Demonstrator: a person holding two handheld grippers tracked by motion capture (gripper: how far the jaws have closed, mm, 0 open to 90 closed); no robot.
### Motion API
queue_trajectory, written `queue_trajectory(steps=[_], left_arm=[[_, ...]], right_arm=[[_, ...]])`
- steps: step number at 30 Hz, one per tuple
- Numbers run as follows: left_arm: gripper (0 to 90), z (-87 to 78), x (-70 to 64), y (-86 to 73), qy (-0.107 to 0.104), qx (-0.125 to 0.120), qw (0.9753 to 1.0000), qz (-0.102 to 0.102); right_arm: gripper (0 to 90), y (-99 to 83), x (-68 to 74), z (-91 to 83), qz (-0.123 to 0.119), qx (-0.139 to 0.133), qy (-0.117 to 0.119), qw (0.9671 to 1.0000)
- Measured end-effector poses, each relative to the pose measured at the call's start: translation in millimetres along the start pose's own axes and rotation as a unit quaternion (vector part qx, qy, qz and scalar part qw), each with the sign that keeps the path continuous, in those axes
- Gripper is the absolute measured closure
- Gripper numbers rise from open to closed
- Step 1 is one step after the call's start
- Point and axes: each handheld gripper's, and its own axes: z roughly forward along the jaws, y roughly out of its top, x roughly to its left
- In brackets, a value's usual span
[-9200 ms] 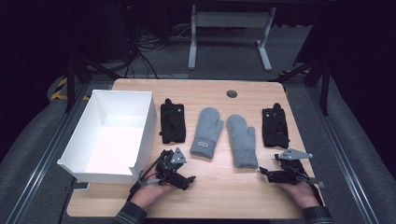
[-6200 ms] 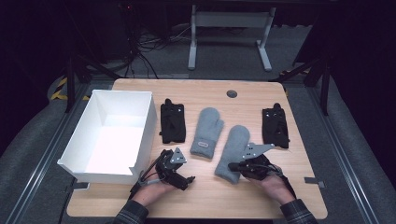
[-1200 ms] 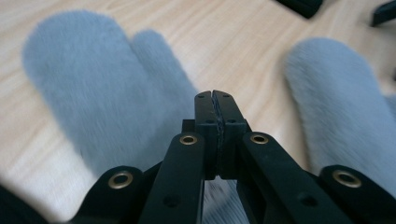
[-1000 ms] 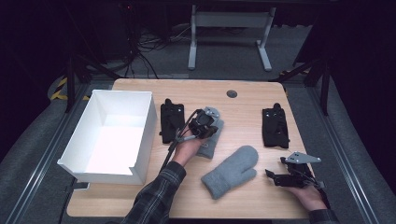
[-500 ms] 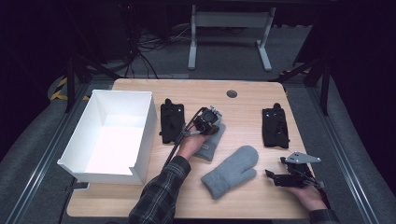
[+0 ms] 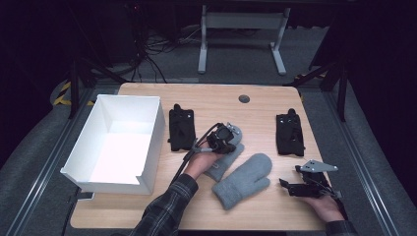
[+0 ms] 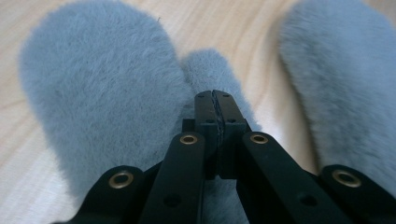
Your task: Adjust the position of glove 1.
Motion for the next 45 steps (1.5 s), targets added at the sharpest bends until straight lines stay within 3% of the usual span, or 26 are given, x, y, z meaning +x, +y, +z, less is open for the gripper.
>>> queue_trajectory(steps=[7, 10, 14, 20, 28, 30, 32, 33, 36, 39, 45], left_arm=[[90.0, -4.2, -12.9, -6.9, -0.01, 0.002, 0.9998, 0.014], [89.7, -8.4, -13.5, -7.2, -0.006, -0.01, 0.9999, 0.01], [80.8, -17.6, -19.5, -7.3, -0.006, -0.017, 0.9998, 0.008], [70.2, -31.3, -39.7, -22.6, 0.008, -0.02, 0.9997, 0.015], [63.2, -15.8, -41.8, -36.4, 0.016, -0.007, 0.9998, 0.013], [62.7, -12.7, -43.6, -36.8, 0.029, 0.004, 0.9992, 0.027], [65.7, -10.8, -47.0, -36.7, 0.048, 0.012, 0.9979, 0.042], [71.8, -9.3, -49.4, -36.4, 0.066, 0.018, 0.9962, 0.053], [79.4, -9.3, -49.4, -35.5, 0.068, 0.022, 0.9959, 0.056], [82.4, -10.7, -45.4, -36.8, 0.06, 0.009, 0.9972, 0.044], [86.9, -26.3, -32.2, -39.1, 0.019, -0.018, 0.9996, 0.015]], right_arm=[[15.2, 0.0, 0.0, 0.0, 0.0, 0.0, 0.0, 1.0], [15.2, 0.0, 0.0, 0.0, 0.0, 0.0, 0.0, 1.0], [15.2, 0.0, 0.0, 0.0, 0.0, 0.0, 0.0, 1.0], [15.2, 0.0, 0.1, 0.0, 0.0, 0.0, 0.0, 1.0], [15.1, 0.0, 0.2, 0.2, 0.0, 0.0, 0.001, 1.0], [15.1, 0.0, 0.2, 0.2, 0.001, 0.0, 0.001, 1.0], [15.1, 0.0, 0.2, 0.1, 0.0, 0.0, 0.0, 1.0], [15.1, 0.0, 0.2, 0.2, 0.0, 0.0, 0.0, 1.0], [15.1, 0.0, 0.2, 0.1, 0.0, 0.0, 0.0, 1.0], [15.1, 0.0, 0.2, 0.1, 0.0, 0.0, 0.0, 1.0], [15.1, 0.0, 0.2, 0.2, 0.001, 0.0, 0.001, 1.0]])
